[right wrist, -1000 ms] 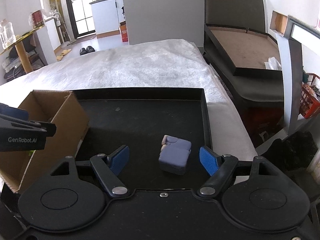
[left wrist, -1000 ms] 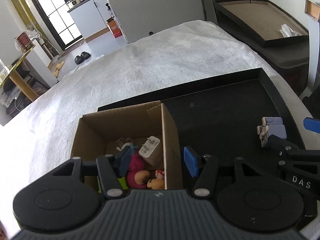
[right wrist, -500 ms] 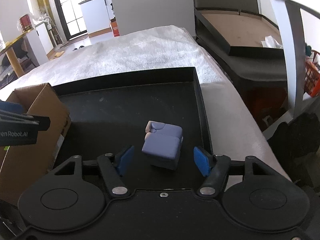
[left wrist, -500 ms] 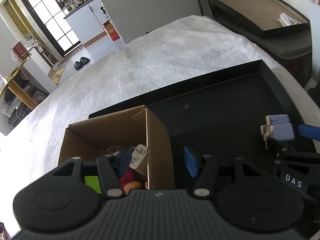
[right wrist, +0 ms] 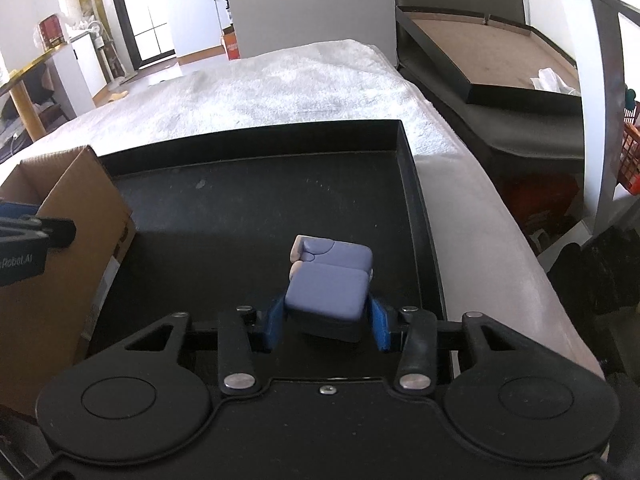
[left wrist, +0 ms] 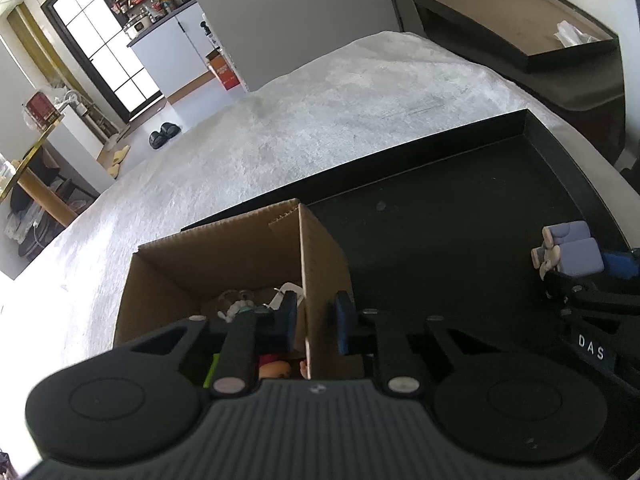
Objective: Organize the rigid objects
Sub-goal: 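Close the right gripper on the lavender block figure and lift it, then carry the lavender block figure with the right gripper over the box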
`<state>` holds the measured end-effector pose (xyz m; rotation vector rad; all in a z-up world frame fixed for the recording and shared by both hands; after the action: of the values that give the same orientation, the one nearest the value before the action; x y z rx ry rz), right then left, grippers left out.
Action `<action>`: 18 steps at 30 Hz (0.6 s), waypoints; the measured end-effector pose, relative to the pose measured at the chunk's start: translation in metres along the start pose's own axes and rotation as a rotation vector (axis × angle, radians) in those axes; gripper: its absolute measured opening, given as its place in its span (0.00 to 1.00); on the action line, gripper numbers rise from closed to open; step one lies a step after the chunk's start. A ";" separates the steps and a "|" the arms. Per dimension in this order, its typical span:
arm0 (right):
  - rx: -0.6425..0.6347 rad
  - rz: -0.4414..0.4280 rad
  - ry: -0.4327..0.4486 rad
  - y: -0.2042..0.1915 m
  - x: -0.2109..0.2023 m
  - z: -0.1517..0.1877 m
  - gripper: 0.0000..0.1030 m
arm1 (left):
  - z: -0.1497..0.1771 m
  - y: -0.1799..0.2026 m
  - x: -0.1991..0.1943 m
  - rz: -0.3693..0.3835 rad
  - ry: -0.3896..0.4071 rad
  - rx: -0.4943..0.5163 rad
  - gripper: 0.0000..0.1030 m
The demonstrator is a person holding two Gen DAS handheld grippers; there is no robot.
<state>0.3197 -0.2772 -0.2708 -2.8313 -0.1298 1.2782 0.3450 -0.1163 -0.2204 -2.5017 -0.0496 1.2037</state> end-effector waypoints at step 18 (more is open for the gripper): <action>0.011 0.029 -0.028 -0.003 -0.035 0.011 0.38 | 0.014 0.001 -0.020 0.031 -0.026 -0.016 0.16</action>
<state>0.2884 -0.2772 -0.2515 -2.8170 -0.0820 1.3206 0.3211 -0.1169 -0.2136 -2.5096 -0.0275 1.2526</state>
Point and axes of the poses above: each gripper's, at about its wrist camera, not at the fingertips, and x roughly the way its jaws point, y to its right, z to its underside, the point moved 8 cm from there along x, roughly the way its jaws point, and after that the axes turned 2 degrees about -x, right-handed, at the moved point
